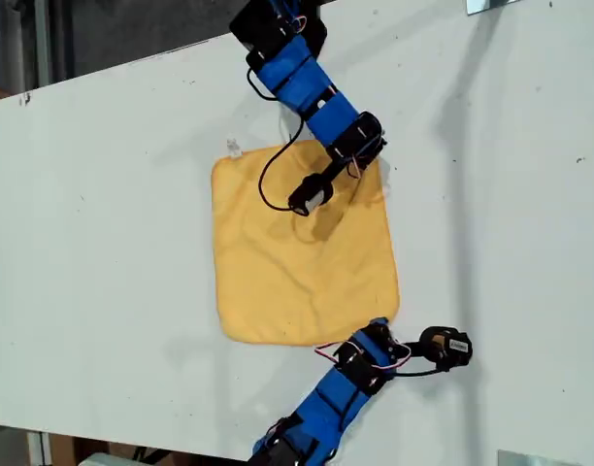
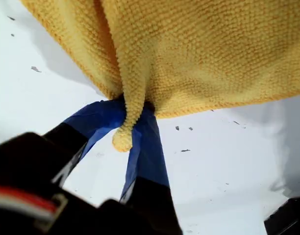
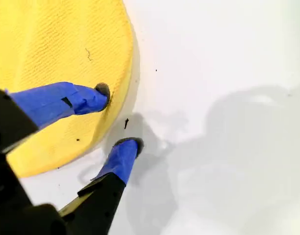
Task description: Grasp corners of a square towel and fold twice.
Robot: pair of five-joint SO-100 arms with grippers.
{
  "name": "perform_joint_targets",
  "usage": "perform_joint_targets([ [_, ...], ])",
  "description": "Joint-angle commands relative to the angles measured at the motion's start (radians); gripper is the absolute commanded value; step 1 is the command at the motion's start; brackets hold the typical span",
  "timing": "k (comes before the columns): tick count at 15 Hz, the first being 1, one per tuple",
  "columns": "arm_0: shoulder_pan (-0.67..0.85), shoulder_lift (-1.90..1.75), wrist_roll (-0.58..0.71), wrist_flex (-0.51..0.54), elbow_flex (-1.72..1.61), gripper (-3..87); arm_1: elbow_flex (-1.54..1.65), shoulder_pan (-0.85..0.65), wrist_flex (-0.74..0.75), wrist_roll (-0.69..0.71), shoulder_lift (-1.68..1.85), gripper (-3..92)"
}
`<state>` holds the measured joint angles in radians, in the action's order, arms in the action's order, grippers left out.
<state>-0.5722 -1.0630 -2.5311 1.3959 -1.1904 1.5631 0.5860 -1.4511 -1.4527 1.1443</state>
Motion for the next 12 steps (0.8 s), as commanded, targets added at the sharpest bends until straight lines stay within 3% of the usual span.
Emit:
perform_joint_targets([
  [1, 0.009, -0.002, 0.041, -0.041, 0.031, 17.4, -0.017, 0.020, -0.014, -0.012, 0.018, -0.1],
  [5, 0.058, -0.023, 0.097, -0.198, -0.163, 17.3, -0.020, 0.018, -0.005, -0.012, 0.015, -0.1],
  [7, 0.071, -0.029, 0.107, -0.218, -0.195, 15.3, -0.025, 0.025, -0.008, -0.012, 0.015, -0.1],
  [8, 0.074, -0.032, 0.114, -0.219, -0.196, -0.7, -0.025, 0.026, -0.008, -0.012, 0.015, -0.1],
  [9, 0.074, -0.037, 0.120, -0.213, -0.193, -1.7, -0.025, 0.028, -0.009, -0.014, 0.015, -0.1],
  [11, 0.075, -0.028, 0.164, -0.110, -0.100, -1.6, -0.046, 0.026, -0.018, -0.014, 0.015, -0.1],
  [12, 0.092, -0.015, 0.218, 0.029, 0.009, -1.6, -0.078, 0.020, -0.066, -0.014, 0.018, -0.1],
])
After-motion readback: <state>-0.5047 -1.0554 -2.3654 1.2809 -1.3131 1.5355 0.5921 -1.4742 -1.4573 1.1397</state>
